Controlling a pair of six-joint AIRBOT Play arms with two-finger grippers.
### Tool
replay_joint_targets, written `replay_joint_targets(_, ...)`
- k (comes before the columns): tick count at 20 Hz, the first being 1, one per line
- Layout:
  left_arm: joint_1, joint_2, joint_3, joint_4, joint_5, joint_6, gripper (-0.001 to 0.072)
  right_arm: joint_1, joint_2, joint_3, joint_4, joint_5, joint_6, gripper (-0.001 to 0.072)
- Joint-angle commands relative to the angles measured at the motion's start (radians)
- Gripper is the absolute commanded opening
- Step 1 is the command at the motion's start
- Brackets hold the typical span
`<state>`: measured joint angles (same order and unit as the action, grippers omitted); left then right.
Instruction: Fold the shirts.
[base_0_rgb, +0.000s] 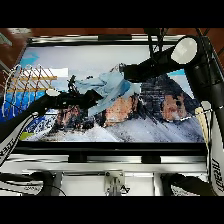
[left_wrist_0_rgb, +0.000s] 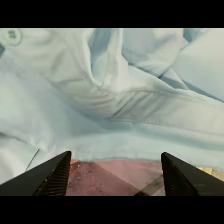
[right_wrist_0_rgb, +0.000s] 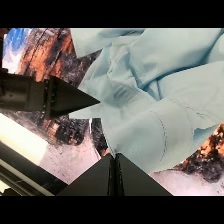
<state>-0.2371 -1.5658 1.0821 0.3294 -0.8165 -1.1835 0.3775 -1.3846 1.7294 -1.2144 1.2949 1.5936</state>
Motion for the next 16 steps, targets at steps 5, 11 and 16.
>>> replay_joint_targets(5, 0.055, 0.01, -0.048, 0.051, -0.066, -0.097, 0.0715, 0.0, 0.0, 0.001, 0.001, -0.017, -0.001, 0.0069)
replay_joint_targets(11, -0.023, -0.115, -0.039, -0.292, 0.1, -0.028, 0.0714, 0.0, 0.0, 0.001, 0.002, -0.021, -0.001, 0.007)
replay_joint_targets(16, -0.011, -0.13, 0.002, -0.322, 0.195, -0.028, 0.0287, 0.0, 0.0, 0.001, 0.006, -0.018, -0.002, 0.007)
